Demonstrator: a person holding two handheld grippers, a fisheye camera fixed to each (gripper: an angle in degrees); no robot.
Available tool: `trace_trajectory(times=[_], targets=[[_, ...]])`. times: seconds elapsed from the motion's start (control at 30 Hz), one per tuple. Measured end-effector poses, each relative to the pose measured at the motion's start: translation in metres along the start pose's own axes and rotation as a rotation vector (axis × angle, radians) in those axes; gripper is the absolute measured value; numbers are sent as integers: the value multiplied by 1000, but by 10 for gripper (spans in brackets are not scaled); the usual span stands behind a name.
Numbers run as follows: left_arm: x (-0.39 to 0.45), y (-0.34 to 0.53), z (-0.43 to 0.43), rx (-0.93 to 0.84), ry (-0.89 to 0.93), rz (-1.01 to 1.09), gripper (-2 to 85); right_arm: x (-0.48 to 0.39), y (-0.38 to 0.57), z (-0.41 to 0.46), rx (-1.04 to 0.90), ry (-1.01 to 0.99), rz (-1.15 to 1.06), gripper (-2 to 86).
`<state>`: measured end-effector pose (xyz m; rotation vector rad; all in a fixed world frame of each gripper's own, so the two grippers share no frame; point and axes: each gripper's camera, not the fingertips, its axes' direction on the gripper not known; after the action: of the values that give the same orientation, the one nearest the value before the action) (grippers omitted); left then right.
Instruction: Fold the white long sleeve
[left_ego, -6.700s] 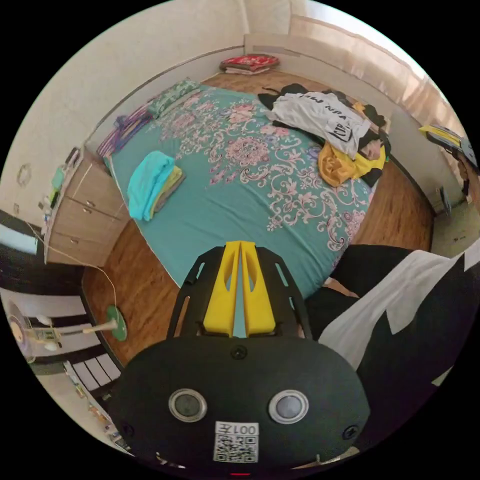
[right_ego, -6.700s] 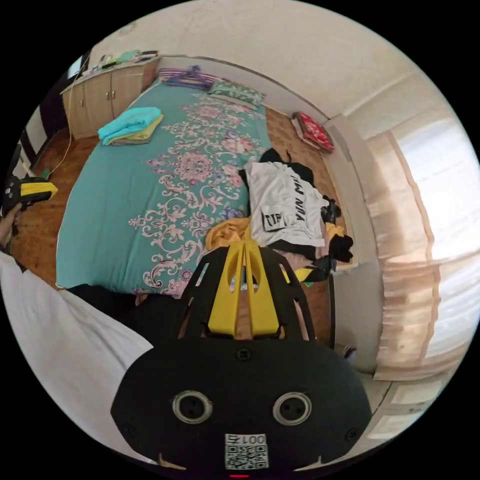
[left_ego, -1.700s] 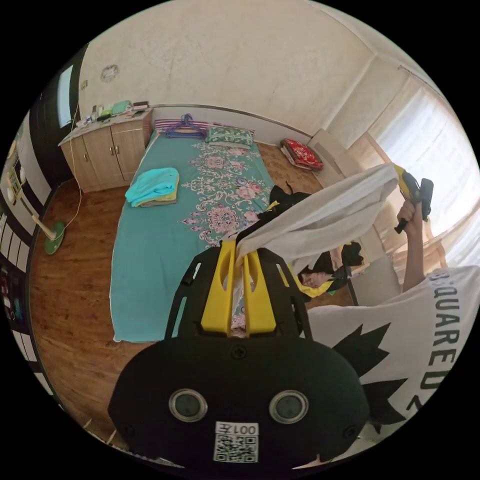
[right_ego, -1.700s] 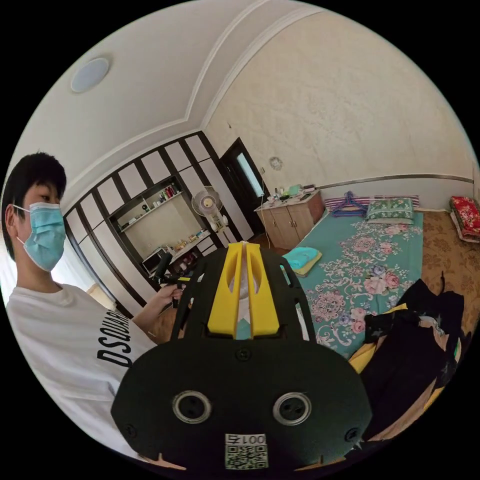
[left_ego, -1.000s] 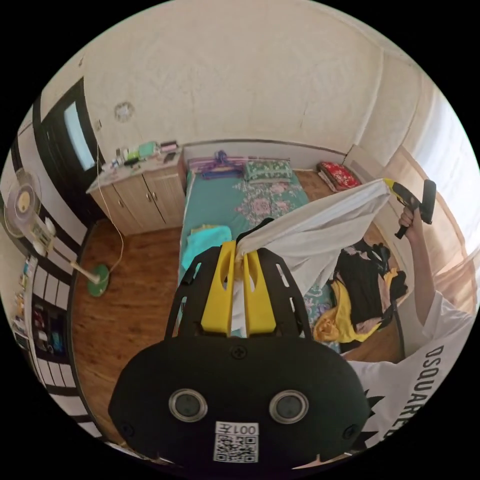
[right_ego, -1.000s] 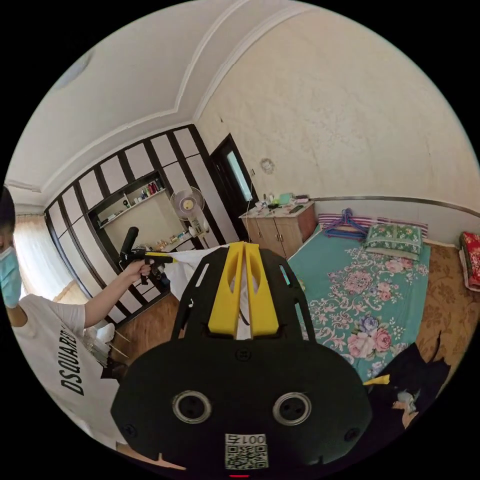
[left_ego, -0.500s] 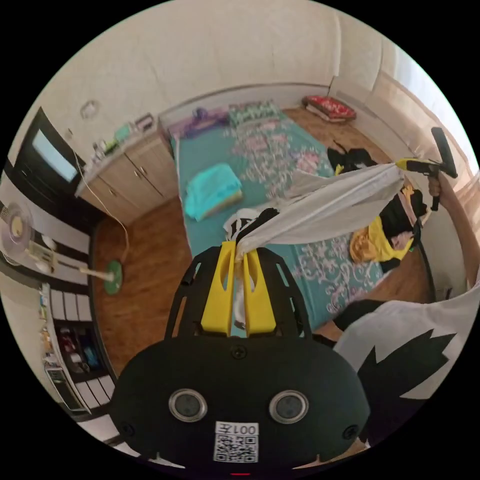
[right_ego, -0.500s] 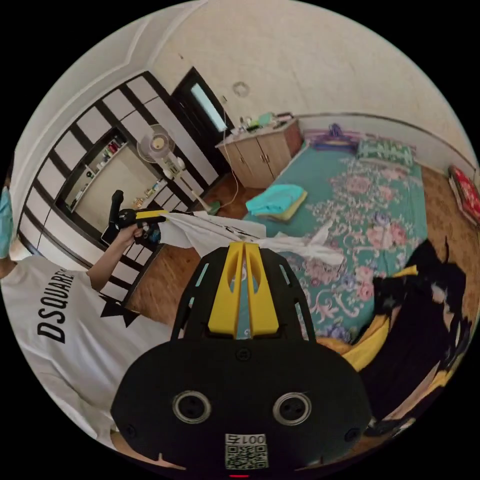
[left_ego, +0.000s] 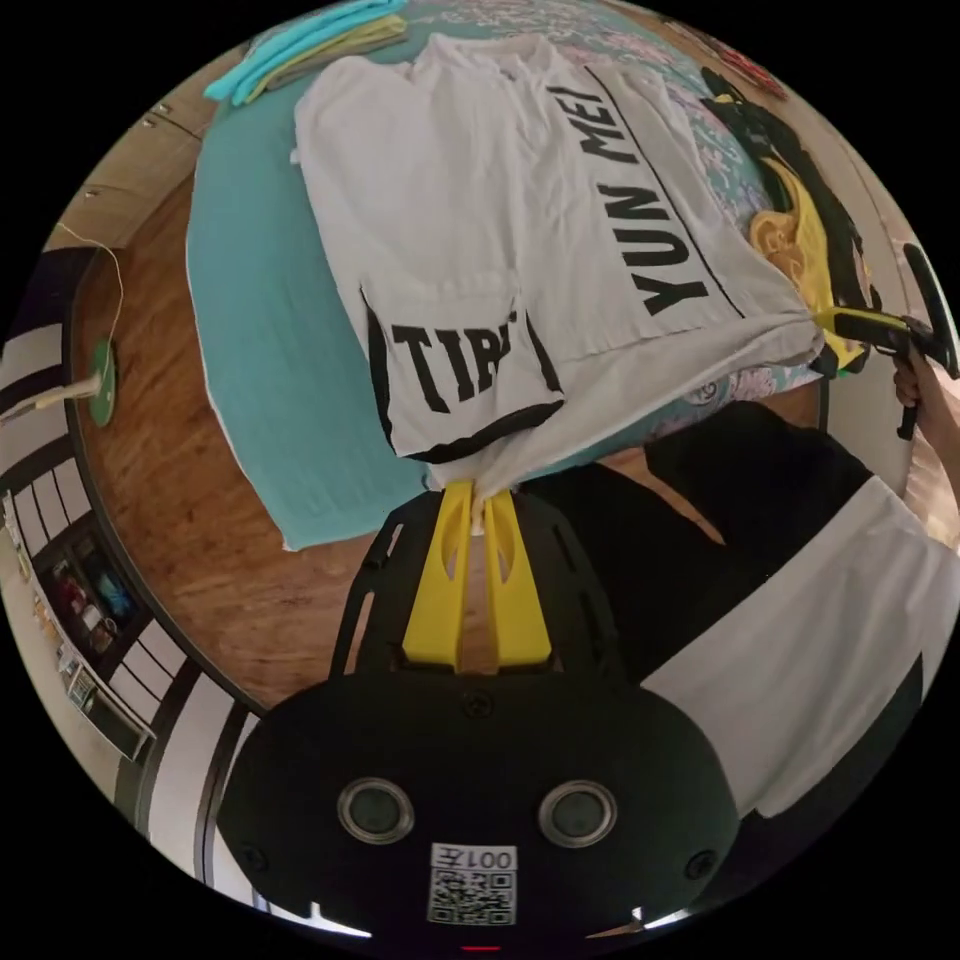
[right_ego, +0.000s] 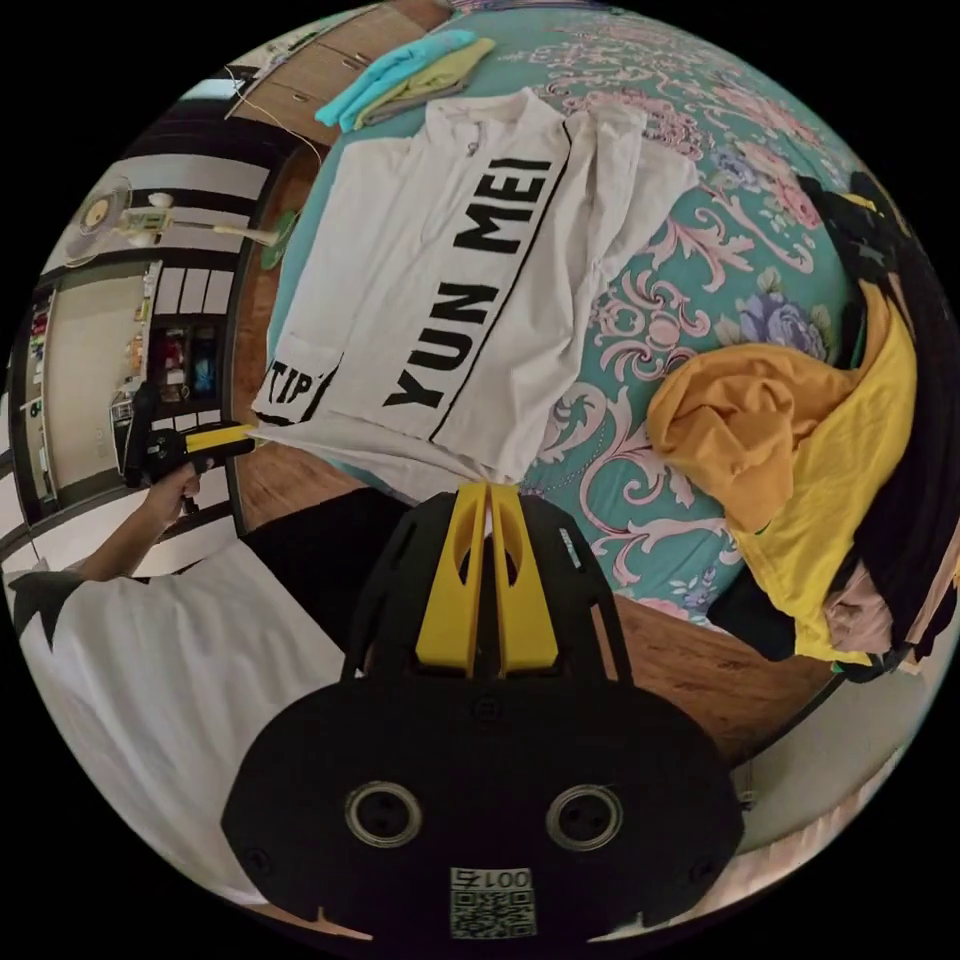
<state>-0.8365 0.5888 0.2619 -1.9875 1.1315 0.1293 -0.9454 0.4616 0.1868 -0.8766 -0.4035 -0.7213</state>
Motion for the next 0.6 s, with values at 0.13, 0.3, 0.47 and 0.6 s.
trace_trajectory(times=[0.13, 0.3, 0.47, 0.6], targets=[[-42, -12, -13, 73, 113, -70, 25, -5, -15, 35, -84, 93, -55, 14], [-91, -21, -28, 96, 98, -188, 75, -15, -17, 58, -66, 274, -126, 61], [-119, -39, -24, 20, 43, -173, 84, -14, -26, 95, -92, 272, -99, 117], [-136, -57, -27, -19, 5, -151, 95, -8, -41, 114, -65, 328, -11, 103]])
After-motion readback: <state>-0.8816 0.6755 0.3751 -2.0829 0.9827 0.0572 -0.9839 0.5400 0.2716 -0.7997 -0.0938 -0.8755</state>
